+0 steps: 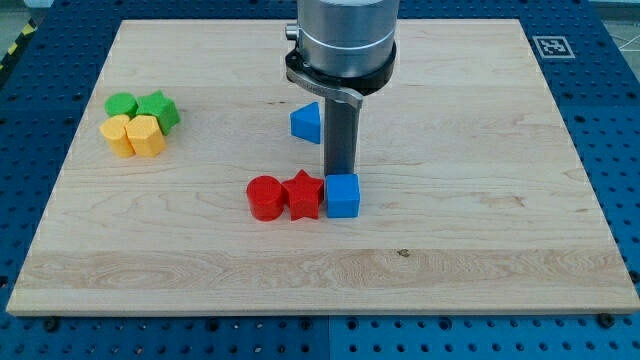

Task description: Slide the blue triangle closer to the blue cube

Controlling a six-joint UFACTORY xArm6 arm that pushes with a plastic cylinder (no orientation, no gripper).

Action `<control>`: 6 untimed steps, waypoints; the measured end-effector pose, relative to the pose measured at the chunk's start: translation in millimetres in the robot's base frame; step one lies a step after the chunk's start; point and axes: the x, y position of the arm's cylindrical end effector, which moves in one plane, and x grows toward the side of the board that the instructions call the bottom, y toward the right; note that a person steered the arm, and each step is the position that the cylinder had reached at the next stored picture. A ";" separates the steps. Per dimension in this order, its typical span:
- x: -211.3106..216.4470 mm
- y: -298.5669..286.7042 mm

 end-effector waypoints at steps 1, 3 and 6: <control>-5.7 -2.6; -37.4 -45.3; -102.1 -98.5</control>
